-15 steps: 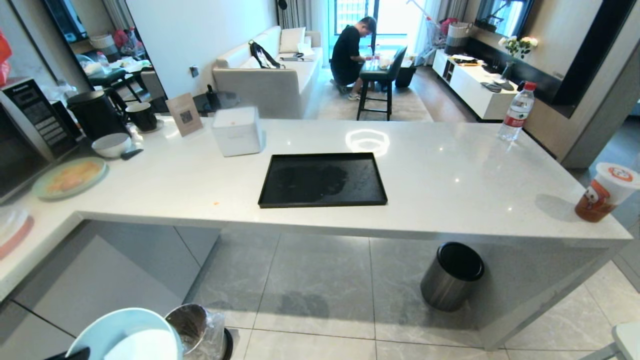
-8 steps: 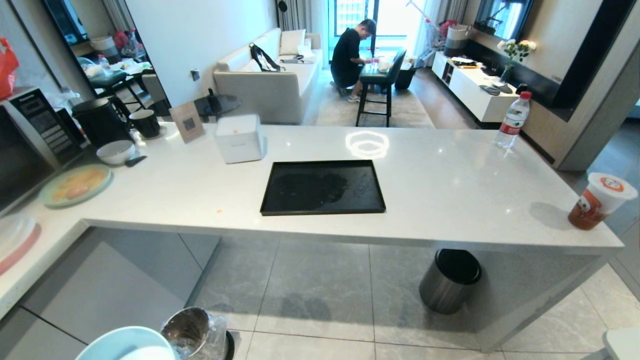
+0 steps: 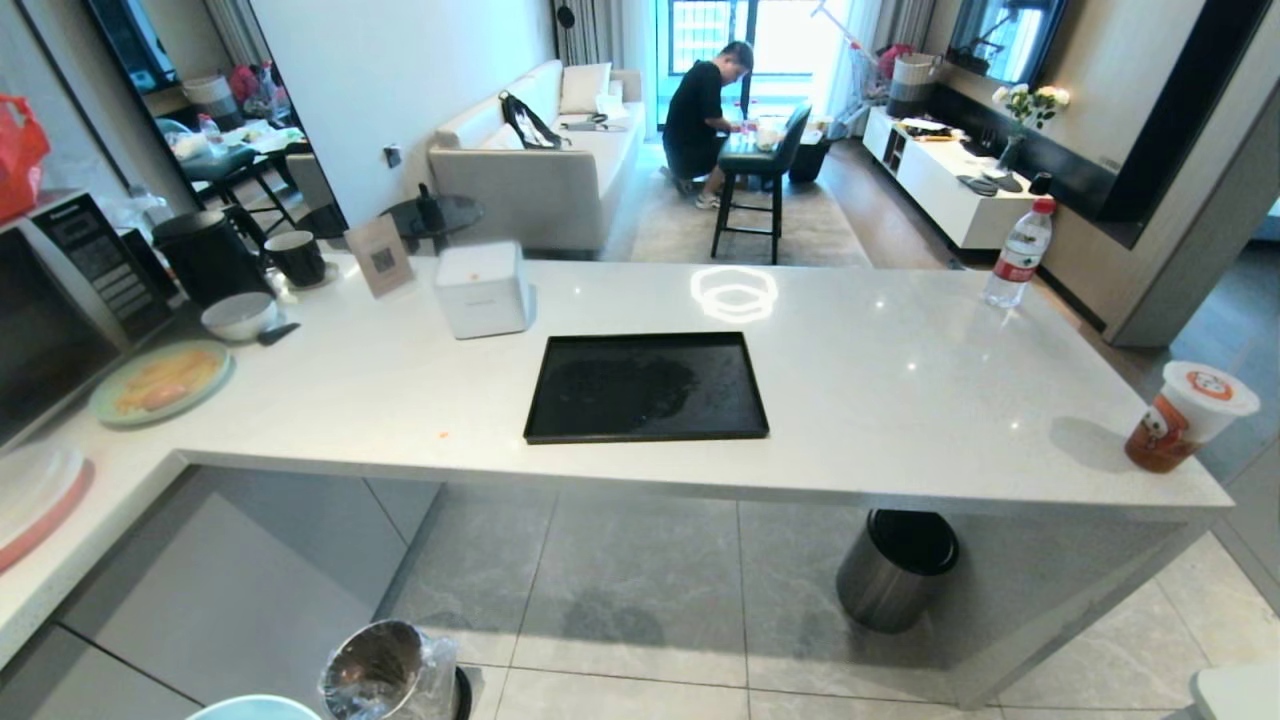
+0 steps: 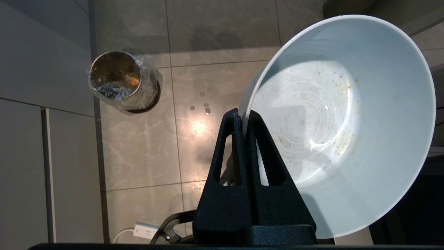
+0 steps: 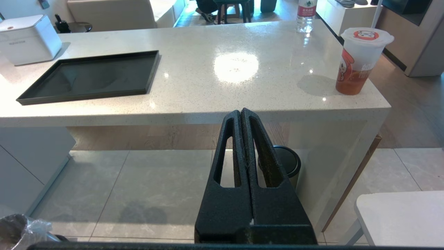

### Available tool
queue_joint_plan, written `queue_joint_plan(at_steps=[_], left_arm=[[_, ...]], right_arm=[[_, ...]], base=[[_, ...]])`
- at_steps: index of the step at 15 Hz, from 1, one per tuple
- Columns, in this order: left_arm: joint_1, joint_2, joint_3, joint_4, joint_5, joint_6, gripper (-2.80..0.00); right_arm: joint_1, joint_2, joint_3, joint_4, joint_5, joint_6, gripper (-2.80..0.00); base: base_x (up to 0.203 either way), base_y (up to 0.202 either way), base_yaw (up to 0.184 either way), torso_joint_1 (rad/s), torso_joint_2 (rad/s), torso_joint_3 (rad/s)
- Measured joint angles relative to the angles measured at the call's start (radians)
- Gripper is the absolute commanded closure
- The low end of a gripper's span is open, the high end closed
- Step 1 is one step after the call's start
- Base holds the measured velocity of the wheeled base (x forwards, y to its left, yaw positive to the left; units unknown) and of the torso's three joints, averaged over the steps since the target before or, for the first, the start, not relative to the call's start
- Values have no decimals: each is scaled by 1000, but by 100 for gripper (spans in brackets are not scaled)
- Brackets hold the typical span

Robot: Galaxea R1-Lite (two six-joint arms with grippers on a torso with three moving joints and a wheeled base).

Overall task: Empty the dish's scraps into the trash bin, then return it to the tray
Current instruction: Put the bowl back to the table

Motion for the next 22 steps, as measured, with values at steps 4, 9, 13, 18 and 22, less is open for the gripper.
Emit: queue_joint_plan(at_steps=[4,9,13,18,22], left_arm=[[-5,0,0,0,1,0,0],[-6,11,4,-8,-4,-1,0],[-6,74,-14,-84,-10,-1,0],[-24,166,-54,-144,-11,0,0],[-31,182,-54,-145,-8,0,0]], right_arm=[[0,0,0,-1,0,5,0],[0,0,0,-1,0,7,0],[0,0,0,-1,0,7,0],[0,0,0,-1,0,7,0],[0,0,0,-1,0,7,0]], base=[[0,0,0,27,-60,-26],[0,0,0,0,0,0],[0,0,0,0,0,0],[0,0,0,0,0,0],[0,0,0,0,0,0]])
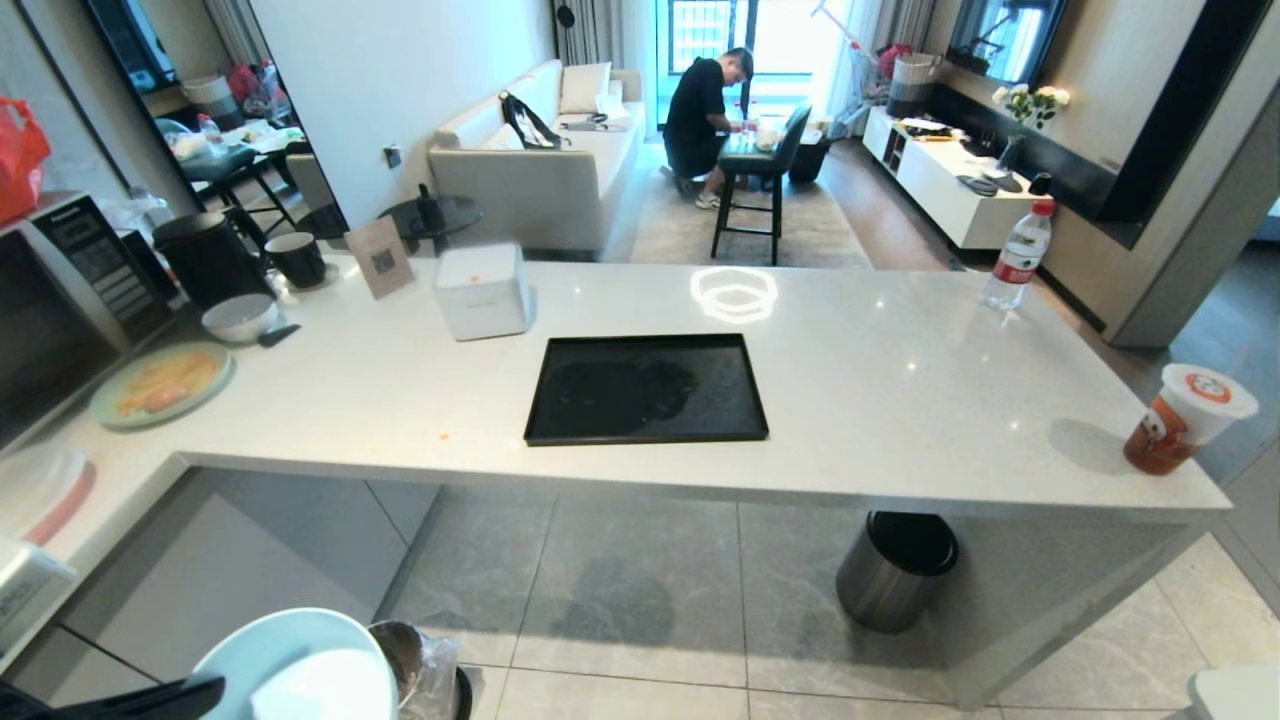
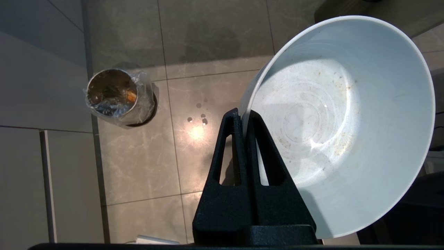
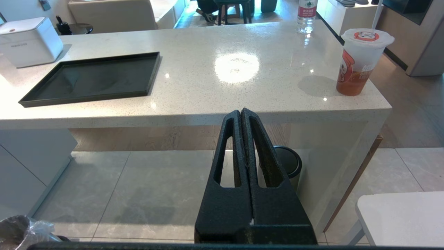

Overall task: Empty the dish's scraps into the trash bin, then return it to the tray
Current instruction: Put the bowl back to the table

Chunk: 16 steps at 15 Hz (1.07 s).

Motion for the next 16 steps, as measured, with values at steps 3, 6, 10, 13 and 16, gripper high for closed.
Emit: queue_joint_plan(at_steps=[3,6,10,13,16], left_arm=[[0,-8,1,0,3,0,0],[-10,-27,4,1,12,0,0],[-21,-60,36,1,24,0,0],[-26,-75,49,2,34,1,0],[-37,-86,51,1,47,1,0]], right_arm=[[0,0,0,0,0,0,0],[0,0,0,0,0,0,0],[0,0,0,0,0,0,0],[0,0,0,0,0,0,0],[0,0,0,0,0,0,0]], base=[[0,0,0,0,0,0],[0,0,0,0,0,0],[0,0,0,0,0,0],[0,0,0,0,0,0],[0,0,0,0,0,0]])
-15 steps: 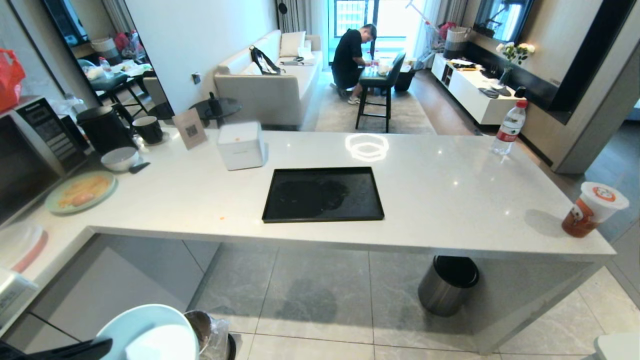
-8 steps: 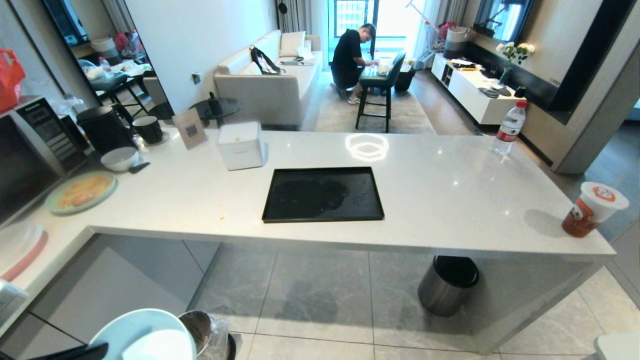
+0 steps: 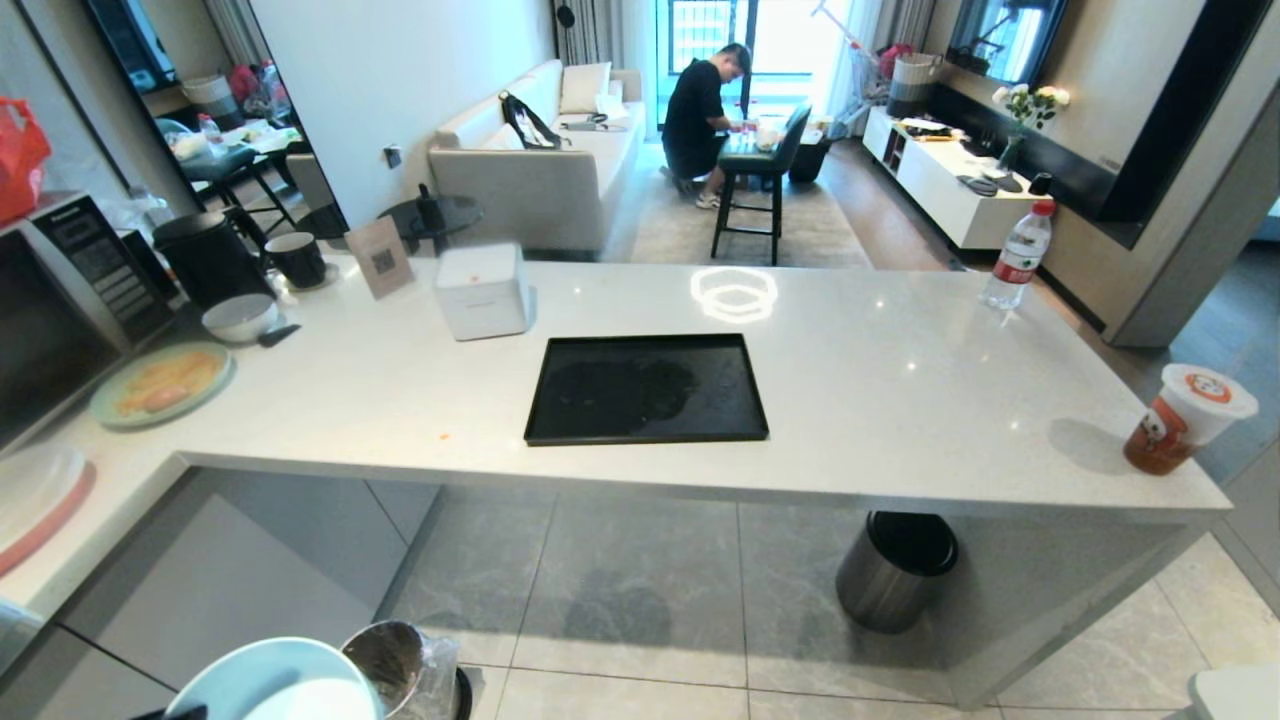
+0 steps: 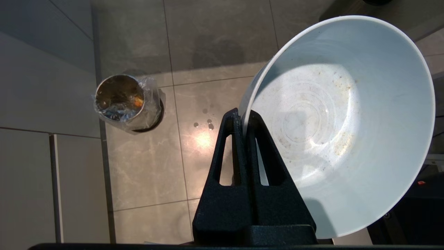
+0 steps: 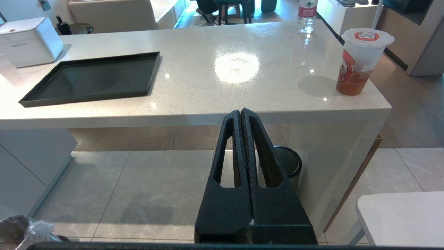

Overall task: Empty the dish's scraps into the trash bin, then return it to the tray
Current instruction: Put the bowl back to the table

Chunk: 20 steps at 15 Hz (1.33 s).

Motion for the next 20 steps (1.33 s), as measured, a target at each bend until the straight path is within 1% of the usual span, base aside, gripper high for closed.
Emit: queue_joint_plan(at_steps=[4,12,14,16,20], left_arm=[[-20,-13,3,2,17,-4,0],[-49,-22,23,0,29,-7,0],[-55,-22,23,0,35,-20,0],[-63,-23,25,0,38,-31,0],[-69,-25,29,-1,51,-34,0]], right_arm=[[0,0,0,0,0,0,0],[0,0,0,1,0,0,0],[0,0,0,0,0,0,0],[0,0,0,0,0,0,0],[0,0,0,0,0,0,0]], base=[[0,0,0,0,0,0],[0,0,0,0,0,0],[0,0,0,0,0,0],[111,0,1,-11,1,4],[196,0,1,7,3,1]])
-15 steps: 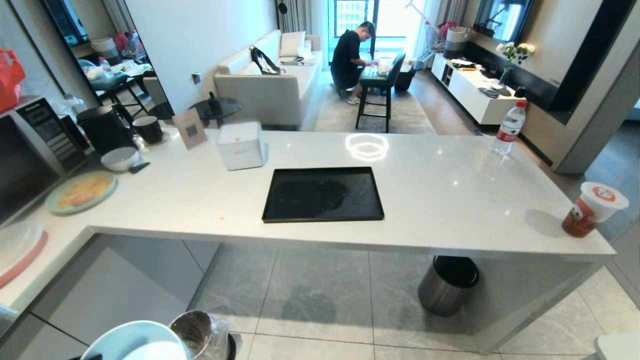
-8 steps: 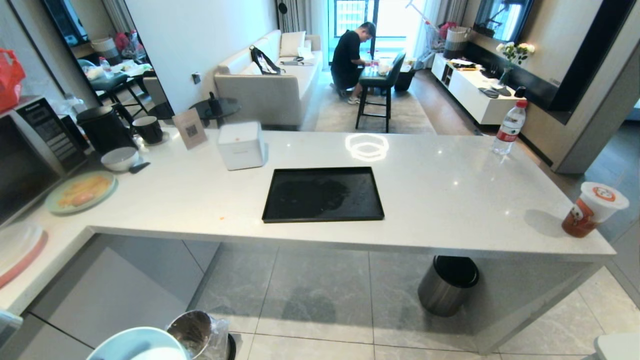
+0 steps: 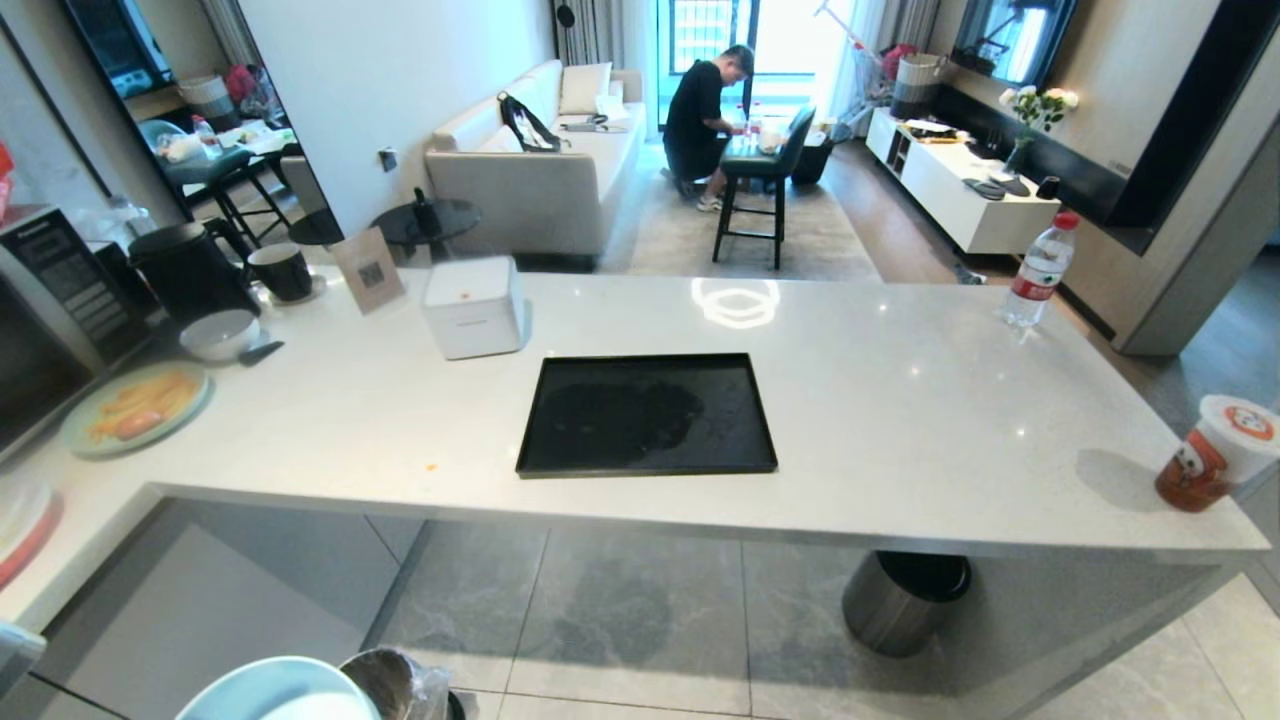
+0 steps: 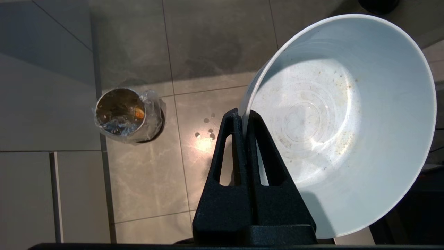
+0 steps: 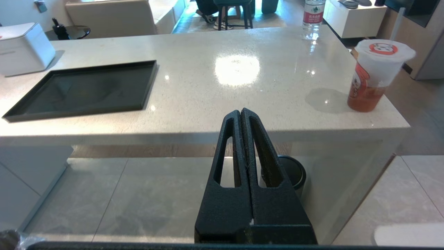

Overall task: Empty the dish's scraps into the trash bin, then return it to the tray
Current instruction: Put the bowl back to the table

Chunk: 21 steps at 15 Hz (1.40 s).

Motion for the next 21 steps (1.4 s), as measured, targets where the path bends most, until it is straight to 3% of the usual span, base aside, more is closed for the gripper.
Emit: queue_joint_plan(at_steps=[18,21], left_arm=[[-18,-14,14,1,6,-4,0],[-19,-15,10,0,5,-10,0]], right_arm=[[0,0,0,0,0,0,0],[0,0,0,0,0,0,0]], base=[[193,0,1,2,2,2],[41,0,0,1,3,1]])
